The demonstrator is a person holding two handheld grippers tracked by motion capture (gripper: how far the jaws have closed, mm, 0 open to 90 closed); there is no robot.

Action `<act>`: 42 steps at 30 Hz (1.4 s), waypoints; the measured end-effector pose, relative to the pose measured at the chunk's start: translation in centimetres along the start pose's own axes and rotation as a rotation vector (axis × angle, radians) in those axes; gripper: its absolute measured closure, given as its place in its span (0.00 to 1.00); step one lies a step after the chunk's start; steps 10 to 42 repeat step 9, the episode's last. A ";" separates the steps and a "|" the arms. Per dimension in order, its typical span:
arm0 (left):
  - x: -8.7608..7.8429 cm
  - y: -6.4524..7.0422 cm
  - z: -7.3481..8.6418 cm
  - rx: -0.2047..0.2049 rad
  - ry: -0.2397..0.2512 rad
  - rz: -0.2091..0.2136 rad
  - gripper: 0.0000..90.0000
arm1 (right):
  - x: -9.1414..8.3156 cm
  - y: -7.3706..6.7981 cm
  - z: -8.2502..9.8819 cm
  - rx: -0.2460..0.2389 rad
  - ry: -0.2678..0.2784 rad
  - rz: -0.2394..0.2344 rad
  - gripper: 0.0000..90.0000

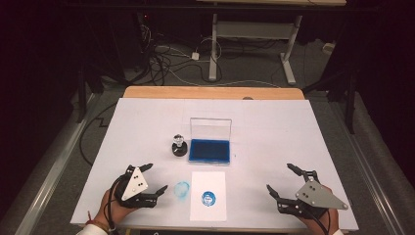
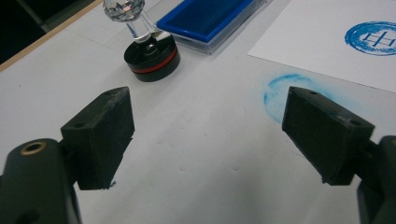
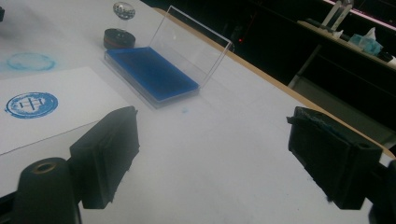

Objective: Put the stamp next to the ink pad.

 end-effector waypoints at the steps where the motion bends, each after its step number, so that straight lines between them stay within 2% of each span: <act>1: 0.0 0.0 0.0 -0.001 -0.003 -0.001 0.18 | 0.1 0.0 0.0 0.001 0.001 0.001 0.18; 6: -0.1 -0.1 0.2 -0.002 -0.011 0.001 0.18 | 0.3 0.0 0.0 0.006 0.005 -0.012 0.18; 9: -0.2 -0.2 0.2 -0.016 -0.007 -0.001 0.18 | 0.4 -0.1 -0.1 0.002 0.008 -0.015 0.18; 42: -0.2 -0.2 0.2 -0.016 -0.007 -0.001 0.18 | 0.4 -0.1 -0.1 0.002 0.008 -0.015 0.18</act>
Point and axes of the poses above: each handheld gripper's, and its own axes: x roughly forward along the jaws, z roughly out of its underside, y roughly to its right, the point moved 7 cm from there along x, roughly forward along the jaws, and after that the axes turned 1 degree about x, right-handed, at the moved point
